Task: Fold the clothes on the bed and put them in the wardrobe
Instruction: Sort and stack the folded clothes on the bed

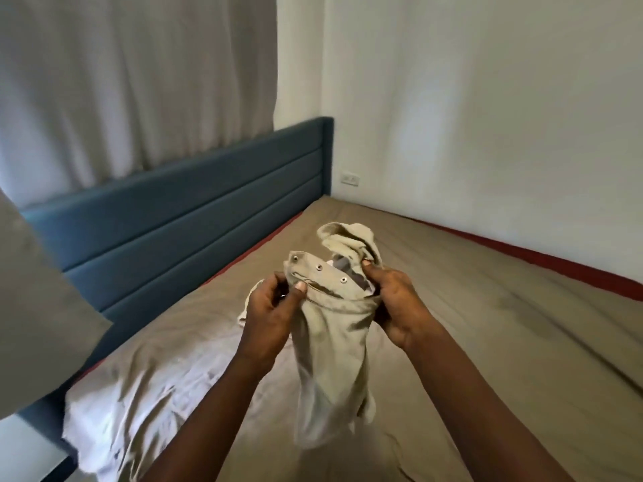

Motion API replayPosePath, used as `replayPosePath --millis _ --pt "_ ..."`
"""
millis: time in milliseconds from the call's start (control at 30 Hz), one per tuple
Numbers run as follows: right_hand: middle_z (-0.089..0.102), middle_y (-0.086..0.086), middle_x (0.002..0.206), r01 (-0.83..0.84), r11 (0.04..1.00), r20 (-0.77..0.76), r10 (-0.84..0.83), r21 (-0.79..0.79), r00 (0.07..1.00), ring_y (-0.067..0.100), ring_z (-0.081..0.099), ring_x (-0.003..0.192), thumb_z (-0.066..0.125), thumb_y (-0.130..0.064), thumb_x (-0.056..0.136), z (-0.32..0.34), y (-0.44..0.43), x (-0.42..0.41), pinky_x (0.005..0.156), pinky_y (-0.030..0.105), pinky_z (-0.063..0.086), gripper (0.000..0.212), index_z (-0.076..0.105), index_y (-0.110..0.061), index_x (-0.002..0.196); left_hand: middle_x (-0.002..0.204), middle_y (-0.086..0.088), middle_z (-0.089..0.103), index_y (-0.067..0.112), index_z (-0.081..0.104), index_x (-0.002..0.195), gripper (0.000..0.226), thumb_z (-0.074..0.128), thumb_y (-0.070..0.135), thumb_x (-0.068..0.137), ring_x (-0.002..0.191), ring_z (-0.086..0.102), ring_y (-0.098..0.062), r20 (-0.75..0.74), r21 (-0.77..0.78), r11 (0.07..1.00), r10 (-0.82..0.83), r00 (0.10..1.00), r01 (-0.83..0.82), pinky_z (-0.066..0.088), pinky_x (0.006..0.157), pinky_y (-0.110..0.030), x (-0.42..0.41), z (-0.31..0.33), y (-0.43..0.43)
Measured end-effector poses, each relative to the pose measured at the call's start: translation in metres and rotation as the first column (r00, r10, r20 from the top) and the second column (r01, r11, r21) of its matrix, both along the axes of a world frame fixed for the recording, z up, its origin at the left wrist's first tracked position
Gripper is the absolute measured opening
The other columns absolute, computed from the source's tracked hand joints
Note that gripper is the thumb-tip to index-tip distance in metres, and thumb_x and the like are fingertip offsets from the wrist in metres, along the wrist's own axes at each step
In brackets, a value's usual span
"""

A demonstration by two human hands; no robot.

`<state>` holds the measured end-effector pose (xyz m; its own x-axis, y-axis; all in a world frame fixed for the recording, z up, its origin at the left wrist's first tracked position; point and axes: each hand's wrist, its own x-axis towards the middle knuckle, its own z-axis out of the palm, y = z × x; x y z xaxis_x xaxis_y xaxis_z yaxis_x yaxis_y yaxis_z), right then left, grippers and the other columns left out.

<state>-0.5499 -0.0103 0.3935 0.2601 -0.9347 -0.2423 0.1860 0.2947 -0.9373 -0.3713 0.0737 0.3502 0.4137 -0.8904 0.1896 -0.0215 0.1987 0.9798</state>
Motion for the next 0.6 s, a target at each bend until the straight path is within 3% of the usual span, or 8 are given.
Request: replayPosePath --millis 67,133,267,367,433,500,533,600 --pt "0.076 0.013 0.096 0.185 0.977 0.108 -0.196 0.105 0.975 0.026 0.072 0.083 0.063 -0.017 0.099 0.008 0.003 -0.027 0.069 0.037 0.060 0.019 0.072 -0.007 0.112 0.107 -0.010 0.077 0.010 0.067 0.113 0.016 0.063 0.021 0.102 0.105 0.072 -0.034 -0.116 0.001 1.000 0.007 0.993 -0.007 0.058 0.092 -0.048 -0.012 0.010 0.003" --pt "0.073 0.013 0.093 0.352 0.926 0.114 -0.368 0.138 0.923 0.025 0.070 0.080 0.067 -0.012 0.095 0.008 0.004 -0.045 0.066 0.038 0.060 0.007 0.069 -0.011 0.102 0.104 -0.005 0.076 0.011 0.064 0.113 0.017 0.061 0.025 0.104 0.098 0.072 -0.024 -0.068 -0.006 1.000 0.010 0.998 -0.011 0.058 0.087 -0.042 -0.017 0.021 0.004" --pt "0.071 0.012 0.090 0.576 0.814 0.074 -0.580 0.074 0.811 0.020 0.065 0.071 0.073 -0.014 0.092 0.004 0.003 -0.063 0.072 0.039 0.058 0.016 0.062 -0.017 0.080 0.093 0.002 0.073 0.020 0.066 0.105 0.018 0.063 0.038 0.101 0.084 0.070 -0.015 0.311 -0.032 0.998 0.053 0.949 -0.045 0.061 0.074 -0.043 -0.011 0.039 -0.001" --pt "0.071 0.017 0.107 0.559 0.829 0.079 -0.560 0.036 0.825 0.020 0.065 0.077 0.073 -0.022 0.093 0.003 0.006 -0.063 0.067 0.034 0.054 0.013 0.065 -0.013 0.098 0.091 0.004 0.072 0.029 0.068 0.100 0.021 0.063 0.049 0.099 0.084 0.070 -0.019 0.526 0.001 1.000 0.020 0.850 -0.024 0.060 0.079 -0.055 -0.010 0.056 -0.005" --pt "0.059 0.011 0.140 0.493 0.831 -0.129 -0.536 -0.257 0.835 0.016 0.059 0.106 0.078 -0.036 0.090 0.001 0.015 -0.058 0.085 0.030 0.049 0.053 0.055 -0.017 0.134 0.090 0.002 0.073 0.031 0.069 0.100 0.023 0.064 0.054 0.097 0.084 0.070 -0.023 0.580 0.008 0.998 -0.051 0.813 0.057 0.058 0.077 -0.058 -0.016 0.072 -0.008" --pt "0.050 -0.005 0.150 0.171 0.774 -0.259 -0.399 -0.610 0.880 0.006 0.052 0.126 0.079 -0.047 0.087 0.002 0.024 -0.053 0.100 0.026 0.044 0.073 0.045 -0.027 0.149 0.090 -0.005 0.073 0.029 0.071 0.099 0.032 0.065 0.060 0.093 0.084 0.069 -0.033 0.595 0.009 0.988 -0.130 0.793 0.155 0.057 0.077 -0.060 -0.026 0.091 -0.011" --pt "0.054 -0.009 0.147 -0.027 0.772 -0.277 -0.196 -0.636 0.941 0.005 0.055 0.129 0.079 -0.049 0.087 0.007 0.029 -0.047 0.103 0.026 0.047 0.070 0.048 -0.030 0.147 0.091 -0.009 0.073 0.026 0.073 0.100 0.034 0.067 0.058 0.093 0.085 0.069 -0.037 0.592 0.008 0.978 -0.171 0.788 0.206 0.058 0.079 -0.060 -0.031 0.100 -0.012" --pt "0.066 -0.007 0.134 -0.296 0.788 -0.301 0.148 -0.540 0.942 0.010 0.064 0.123 0.082 -0.046 0.085 0.018 0.029 -0.036 0.097 0.029 0.056 0.065 0.054 -0.030 0.142 0.092 -0.012 0.074 0.014 0.074 0.099 0.028 0.071 0.042 0.096 0.086 0.070 -0.035 0.562 0.024 0.951 -0.267 0.782 0.308 0.060 0.082 -0.053 -0.044 0.118 -0.016"
